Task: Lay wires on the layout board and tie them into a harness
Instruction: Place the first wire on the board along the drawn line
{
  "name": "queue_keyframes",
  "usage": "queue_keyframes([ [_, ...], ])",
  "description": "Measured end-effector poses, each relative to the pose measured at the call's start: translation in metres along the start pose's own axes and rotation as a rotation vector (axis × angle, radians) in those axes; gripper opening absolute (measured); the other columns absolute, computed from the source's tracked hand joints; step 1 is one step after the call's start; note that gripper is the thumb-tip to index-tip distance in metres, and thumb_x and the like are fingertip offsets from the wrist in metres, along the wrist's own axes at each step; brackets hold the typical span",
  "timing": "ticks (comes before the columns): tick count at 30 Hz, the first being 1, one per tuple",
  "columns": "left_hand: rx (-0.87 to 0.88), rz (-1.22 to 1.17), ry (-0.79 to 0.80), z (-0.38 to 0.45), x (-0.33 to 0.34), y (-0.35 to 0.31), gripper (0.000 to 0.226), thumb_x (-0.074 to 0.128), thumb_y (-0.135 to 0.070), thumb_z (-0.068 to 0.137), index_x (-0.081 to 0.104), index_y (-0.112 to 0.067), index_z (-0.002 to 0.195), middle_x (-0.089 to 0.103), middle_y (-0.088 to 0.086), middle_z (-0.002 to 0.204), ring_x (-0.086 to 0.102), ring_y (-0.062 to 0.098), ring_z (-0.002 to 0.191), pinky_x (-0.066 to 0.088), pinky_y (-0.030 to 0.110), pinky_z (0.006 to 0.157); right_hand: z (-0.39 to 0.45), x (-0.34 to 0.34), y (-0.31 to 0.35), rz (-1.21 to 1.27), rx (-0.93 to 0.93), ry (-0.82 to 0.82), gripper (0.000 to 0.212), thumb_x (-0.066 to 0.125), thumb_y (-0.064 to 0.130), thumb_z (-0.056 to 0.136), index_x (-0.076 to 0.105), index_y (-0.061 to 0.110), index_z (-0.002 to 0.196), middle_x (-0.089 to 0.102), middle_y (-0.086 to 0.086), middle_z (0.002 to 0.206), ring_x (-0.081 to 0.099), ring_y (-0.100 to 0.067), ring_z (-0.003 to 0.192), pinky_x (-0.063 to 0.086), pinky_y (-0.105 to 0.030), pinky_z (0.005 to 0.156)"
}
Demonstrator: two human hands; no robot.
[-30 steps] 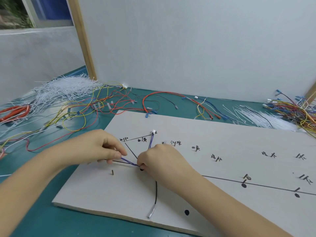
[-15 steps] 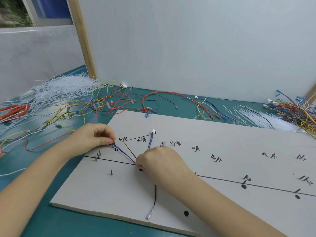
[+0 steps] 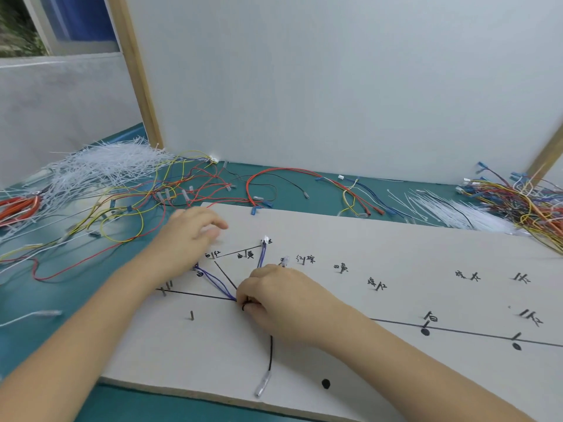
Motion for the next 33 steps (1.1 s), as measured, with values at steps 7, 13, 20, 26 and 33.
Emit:
queue_keyframes([
  [7, 0.144, 0.358, 0.338, -0.020, 0.076, -0.031, 0.053, 0.024, -0.054, 0.096, 0.013, -0.042, 0.145, 0.005, -0.021, 0.154, 0.005, 0.008, 0.142, 0.010, 0.033, 0.114, -0.015, -0.065, -0.126, 0.489, 0.391, -0.281, 0.024, 0.049, 0.012, 0.090, 0.069, 0.026, 0.092, 0.066, 0.013, 0.082, 0.059, -0.003, 0.075, 0.044, -0.021, 0.071],
  [13, 0.173, 0.331, 0.262, -0.019, 0.074, -0.027, 0.053, 0.024, -0.058, 0.094, 0.011, -0.046, 0.144, 0.005, -0.026, 0.152, 0.006, 0.005, 0.142, 0.013, 0.029, 0.112, -0.006, -0.078, -0.259, 0.242, 0.769, -0.493, 0.034, 0.040, 0.015, 0.091, 0.065, 0.023, 0.113, 0.066, -0.002, 0.109, 0.056, -0.019, 0.084, 0.044, -0.027, 0.072],
  [20, 0.180, 0.295, 0.230, -0.020, 0.069, -0.030, 0.051, 0.025, -0.059, 0.093, 0.011, -0.051, 0.141, 0.005, -0.030, 0.150, 0.002, 0.000, 0.140, 0.008, 0.024, 0.110, 0.037, -0.036, -0.308, -0.006, 0.862, -0.043, 0.041, 0.031, 0.015, 0.092, 0.058, 0.025, 0.120, 0.052, -0.007, 0.132, 0.041, -0.032, 0.124, 0.035, -0.046, 0.102],
  [26, 0.170, 0.292, 0.232, -0.021, 0.068, -0.032, 0.050, 0.026, -0.059, 0.093, 0.012, -0.051, 0.141, 0.005, -0.031, 0.150, 0.002, -0.001, 0.139, 0.008, 0.023, 0.109, -0.005, -0.080, -0.315, 0.771, 0.898, -0.804, 0.027, 0.054, 0.001, 0.086, 0.072, 0.015, 0.101, 0.064, 0.002, 0.079, 0.055, -0.015, 0.070, 0.040, -0.016, 0.052],
  [33, 0.156, 0.295, 0.241, -0.022, 0.068, -0.032, 0.050, 0.026, -0.059, 0.093, 0.012, -0.052, 0.140, 0.005, -0.031, 0.150, 0.003, -0.002, 0.139, 0.008, 0.023, 0.108, -0.013, -0.066, -0.292, 1.835, 0.783, -0.827, 0.009, 0.052, -0.003, 0.091, 0.057, 0.001, 0.084, 0.062, -0.009, 0.085, 0.057, -0.014, 0.070, 0.055, -0.019, 0.053],
])
Point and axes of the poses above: each hand's wrist, its own z-axis towards the middle knuckle, its own x-axis out of the palm, y = z × x, the point moved 9 cm from there along z, towards the middle knuckle
